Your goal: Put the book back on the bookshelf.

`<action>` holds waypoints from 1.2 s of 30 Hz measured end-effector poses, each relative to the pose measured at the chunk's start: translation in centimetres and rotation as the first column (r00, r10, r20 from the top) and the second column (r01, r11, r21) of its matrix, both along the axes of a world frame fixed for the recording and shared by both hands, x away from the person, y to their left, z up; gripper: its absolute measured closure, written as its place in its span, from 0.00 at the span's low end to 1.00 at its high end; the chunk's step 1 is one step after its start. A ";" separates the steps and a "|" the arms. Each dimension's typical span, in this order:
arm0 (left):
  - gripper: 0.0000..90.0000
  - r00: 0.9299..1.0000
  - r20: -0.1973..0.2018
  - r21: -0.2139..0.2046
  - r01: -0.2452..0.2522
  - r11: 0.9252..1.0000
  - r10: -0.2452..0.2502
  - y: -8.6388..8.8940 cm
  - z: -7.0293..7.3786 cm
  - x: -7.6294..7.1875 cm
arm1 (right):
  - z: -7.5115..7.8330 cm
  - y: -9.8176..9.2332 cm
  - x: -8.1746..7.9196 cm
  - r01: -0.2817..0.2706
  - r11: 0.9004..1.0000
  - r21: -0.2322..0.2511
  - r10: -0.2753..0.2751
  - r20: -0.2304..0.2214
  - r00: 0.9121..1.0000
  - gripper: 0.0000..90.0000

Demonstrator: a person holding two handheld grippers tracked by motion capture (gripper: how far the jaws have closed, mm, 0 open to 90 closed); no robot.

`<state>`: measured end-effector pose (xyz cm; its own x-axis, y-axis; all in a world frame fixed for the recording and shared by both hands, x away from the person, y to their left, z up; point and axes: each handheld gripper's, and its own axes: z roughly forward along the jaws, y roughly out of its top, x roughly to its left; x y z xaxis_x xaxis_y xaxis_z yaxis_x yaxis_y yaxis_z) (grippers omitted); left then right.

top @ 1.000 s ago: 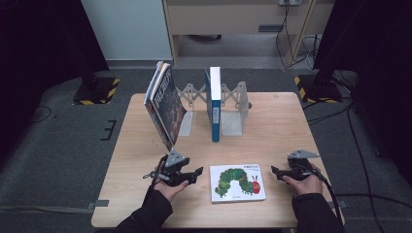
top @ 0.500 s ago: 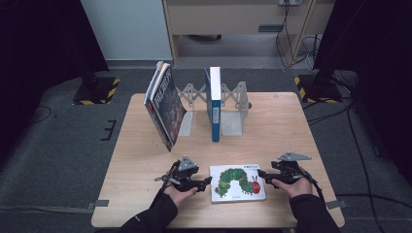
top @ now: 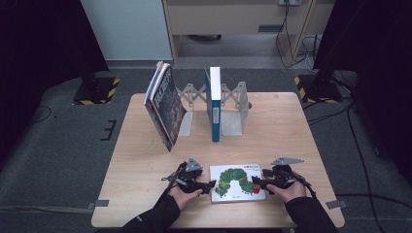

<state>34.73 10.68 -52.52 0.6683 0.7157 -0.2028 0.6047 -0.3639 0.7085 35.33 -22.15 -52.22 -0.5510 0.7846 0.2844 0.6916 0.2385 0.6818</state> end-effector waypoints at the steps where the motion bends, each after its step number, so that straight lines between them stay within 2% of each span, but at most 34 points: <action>1: 0.29 1.000 -0.002 -0.004 -0.002 1.000 0.001 -0.1 -0.1 0.0 | 0.0 0.0 -0.1 -0.002 1.000 0.006 0.002 -0.003 1.000 0.41; 2: 0.28 1.000 -0.003 -0.006 0.001 1.000 -0.001 -0.1 -0.1 0.0 | -0.2 0.1 -0.1 -0.003 1.000 0.006 0.003 0.006 1.000 0.42; 3: 0.28 1.000 -0.005 -0.010 0.000 1.000 0.000 -0.2 -0.1 0.0 | -0.2 0.1 -0.2 -0.003 1.000 0.011 0.003 -0.007 1.000 0.43; 10: 0.27 1.000 -0.012 -0.031 0.016 0.999 -0.016 -0.3 -0.4 0.0 | -0.4 0.0 0.0 0.006 0.999 0.047 -0.005 -0.019 1.000 0.43; 19: 0.22 0.999 0.012 -0.032 0.037 0.999 -0.036 -0.6 -0.6 -0.1 | -0.5 -0.2 0.1 0.024 0.996 0.088 -0.020 -0.043 0.999 0.41; 24: 0.21 0.998 0.018 -0.046 0.058 0.997 -0.057 -0.8 -0.8 -0.1 | -0.3 -0.5 0.2 0.038 0.993 0.115 -0.032 -0.051 0.998 0.44; 31: 0.21 0.997 0.012 -0.066 0.072 0.995 -0.071 -1.0 -0.8 -0.2 | 0.3 -0.9 0.0 0.042 0.985 0.166 -0.037 -0.032 0.999 0.45; 36: 0.21 0.996 -0.004 -0.088 0.088 0.992 -0.089 -1.1 -0.8 -0.3 | 1.0 -0.9 0.0 0.034 0.976 0.214 -0.037 0.007 0.999 0.45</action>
